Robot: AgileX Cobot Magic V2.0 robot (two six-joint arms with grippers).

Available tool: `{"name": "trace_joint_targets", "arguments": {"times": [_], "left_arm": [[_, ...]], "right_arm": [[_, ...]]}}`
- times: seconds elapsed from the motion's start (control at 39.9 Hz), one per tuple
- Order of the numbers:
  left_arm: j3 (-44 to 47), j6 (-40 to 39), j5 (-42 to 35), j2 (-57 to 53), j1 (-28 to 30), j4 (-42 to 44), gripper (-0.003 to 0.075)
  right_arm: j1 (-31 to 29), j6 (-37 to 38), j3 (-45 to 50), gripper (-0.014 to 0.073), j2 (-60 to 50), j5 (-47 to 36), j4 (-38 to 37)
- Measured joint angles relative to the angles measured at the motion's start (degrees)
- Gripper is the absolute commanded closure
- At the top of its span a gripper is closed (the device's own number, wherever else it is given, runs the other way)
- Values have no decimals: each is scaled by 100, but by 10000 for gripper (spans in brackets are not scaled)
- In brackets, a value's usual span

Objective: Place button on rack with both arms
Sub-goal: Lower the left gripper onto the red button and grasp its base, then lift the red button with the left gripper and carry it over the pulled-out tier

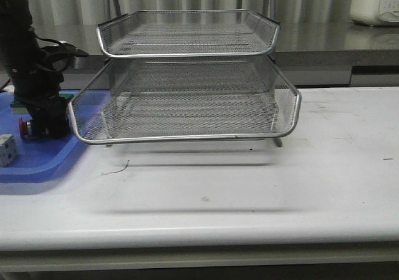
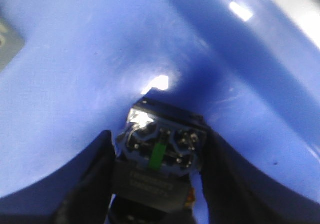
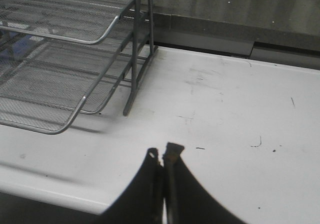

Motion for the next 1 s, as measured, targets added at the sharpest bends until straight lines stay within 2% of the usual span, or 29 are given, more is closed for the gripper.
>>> {"name": "trace_joint_targets", "arguments": {"times": [0.13,0.4,0.58,0.78,1.0], "left_arm": [[-8,8,-27,4,154,-171,587],[-592,8,122,40,451,-785,595],[-1200,-116,680,-100,522,-939,595],[-1779,-616,1499,-580,530,-882,595],[-2011,-1437,1741,-1040,530,-468,596]], "right_arm": [[0,0,0,654,0,0,0],[0,0,0,654,0,0,0],[0,0,0,654,0,0,0],[0,0,0,654,0,0,0],[0,0,0,654,0,0,0]]}}
